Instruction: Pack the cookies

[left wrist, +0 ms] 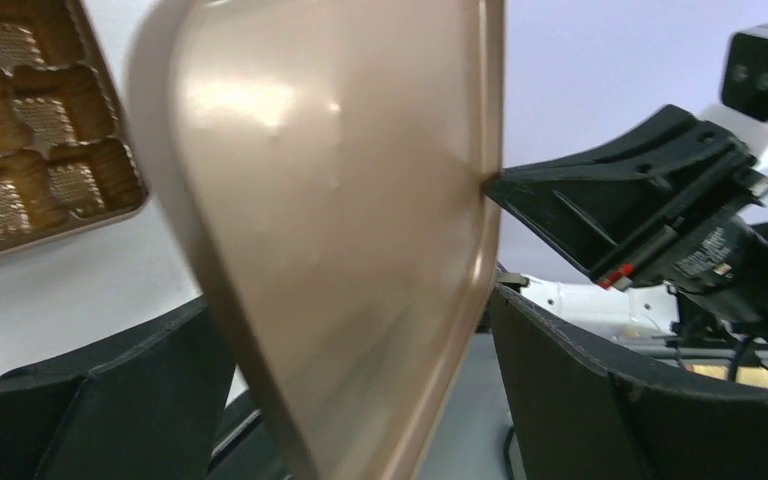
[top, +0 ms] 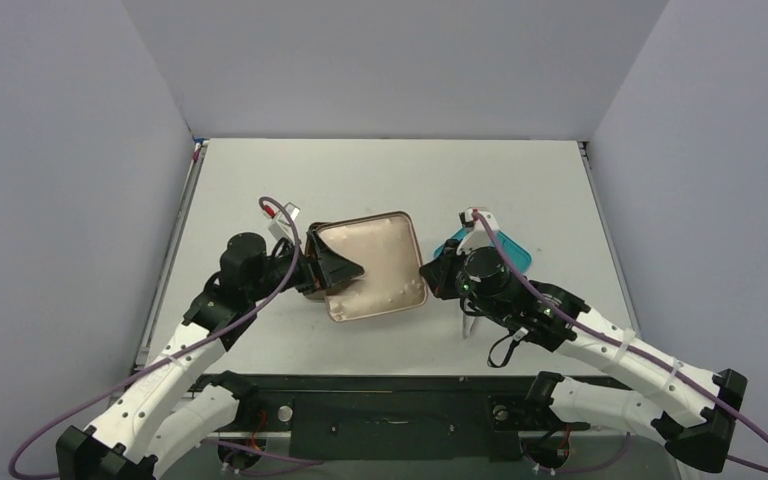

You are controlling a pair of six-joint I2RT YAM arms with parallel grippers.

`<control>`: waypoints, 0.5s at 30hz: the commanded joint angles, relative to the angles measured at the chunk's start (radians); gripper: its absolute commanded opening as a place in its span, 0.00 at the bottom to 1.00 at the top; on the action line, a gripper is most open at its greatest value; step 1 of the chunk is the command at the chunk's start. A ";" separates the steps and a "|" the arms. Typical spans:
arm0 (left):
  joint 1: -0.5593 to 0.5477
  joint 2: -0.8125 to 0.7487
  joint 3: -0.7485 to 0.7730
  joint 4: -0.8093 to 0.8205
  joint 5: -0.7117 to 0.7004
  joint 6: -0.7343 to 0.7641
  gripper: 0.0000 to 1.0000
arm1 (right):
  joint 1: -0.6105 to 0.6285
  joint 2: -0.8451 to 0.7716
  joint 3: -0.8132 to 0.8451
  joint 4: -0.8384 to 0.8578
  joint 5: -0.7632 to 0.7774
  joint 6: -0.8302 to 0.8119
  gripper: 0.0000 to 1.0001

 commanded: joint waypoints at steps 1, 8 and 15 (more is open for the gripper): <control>0.009 -0.029 -0.024 0.122 0.112 -0.069 0.83 | 0.017 -0.034 -0.022 0.063 0.061 0.037 0.00; 0.015 -0.058 -0.043 0.157 0.154 -0.105 0.59 | 0.029 -0.061 -0.045 0.034 0.113 0.042 0.00; 0.016 -0.047 -0.047 0.207 0.183 -0.126 0.34 | 0.033 -0.080 -0.070 0.026 0.131 0.049 0.00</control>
